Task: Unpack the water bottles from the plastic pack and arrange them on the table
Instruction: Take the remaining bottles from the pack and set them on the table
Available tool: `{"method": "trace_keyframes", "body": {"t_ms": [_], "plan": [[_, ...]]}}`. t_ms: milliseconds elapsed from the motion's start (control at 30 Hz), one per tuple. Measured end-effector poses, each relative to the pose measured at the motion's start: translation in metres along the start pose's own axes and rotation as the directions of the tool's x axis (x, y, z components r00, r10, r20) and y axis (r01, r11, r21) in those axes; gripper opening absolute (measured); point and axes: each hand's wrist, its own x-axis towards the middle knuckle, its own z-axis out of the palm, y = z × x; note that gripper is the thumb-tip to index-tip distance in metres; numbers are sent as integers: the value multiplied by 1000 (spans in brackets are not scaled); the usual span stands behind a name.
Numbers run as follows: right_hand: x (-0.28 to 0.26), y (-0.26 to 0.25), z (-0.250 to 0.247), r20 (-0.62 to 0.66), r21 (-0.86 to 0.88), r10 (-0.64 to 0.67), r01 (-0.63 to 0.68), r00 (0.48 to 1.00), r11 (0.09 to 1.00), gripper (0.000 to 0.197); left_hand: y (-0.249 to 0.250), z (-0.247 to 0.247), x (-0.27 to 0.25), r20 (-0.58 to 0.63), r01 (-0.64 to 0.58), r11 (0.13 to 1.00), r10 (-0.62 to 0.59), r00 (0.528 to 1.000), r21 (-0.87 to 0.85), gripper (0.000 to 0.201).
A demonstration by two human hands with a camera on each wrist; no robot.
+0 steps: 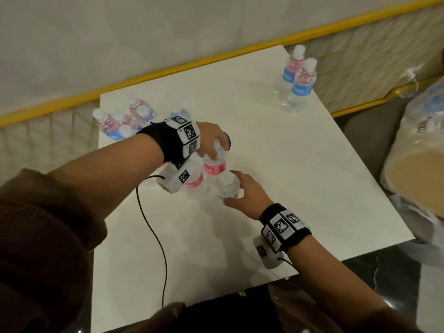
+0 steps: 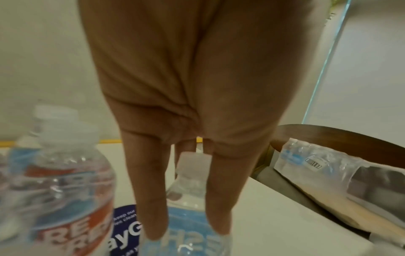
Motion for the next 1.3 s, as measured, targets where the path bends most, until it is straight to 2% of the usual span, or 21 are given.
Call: {"method": "trace_keyframes", "body": {"t_ms": [133,200,333,467,600,667,733,800,933,1067,1200,1300], "plan": [[16,-12,12,-42,19,2,-1,999,1000,66,-19,-3,-7,-64,-26,998,30,998,60,43],[23,-18,20,-48,31,6,-5,999,1000,65,-26,-4,-7,-44,-78,993,82,996,83,46],[35,-30,29,-70,56,24,-20,997,998,60,-31,-6,-11,-40,-52,988,58,997,145,55],[39,-32,30,-39,53,22,-20,999,998,61,-28,-13,-18,64,-23,988,13,998,155,60],[39,-19,27,37,44,70,-72,997,996,75,-7,-29,-20,32,-85,989,81,996,119,57],[34,-7,22,57,61,146,-150,988,987,76,13,-37,-16,-27,-142,987,145,989,72,57],[26,8,9,60,64,203,-206,977,976,67,41,-37,-9,-58,-223,974,224,973,24,54],[13,26,-11,59,46,244,-247,968,968,56,75,-27,0,-40,-291,957,291,956,-13,51],[-23,78,-71,-62,150,365,-353,929,923,37,144,14,31,-37,-333,941,332,943,-54,46],[-70,135,-144,-237,292,500,-430,833,854,29,216,54,69,-8,-346,934,347,938,-87,42],[-105,174,-215,-377,472,578,-387,724,792,23,292,65,104,-32,-369,926,367,930,-86,43],[-114,198,-261,-451,488,585,-363,674,794,20,339,59,125,-66,-412,910,409,910,-43,47]]}}
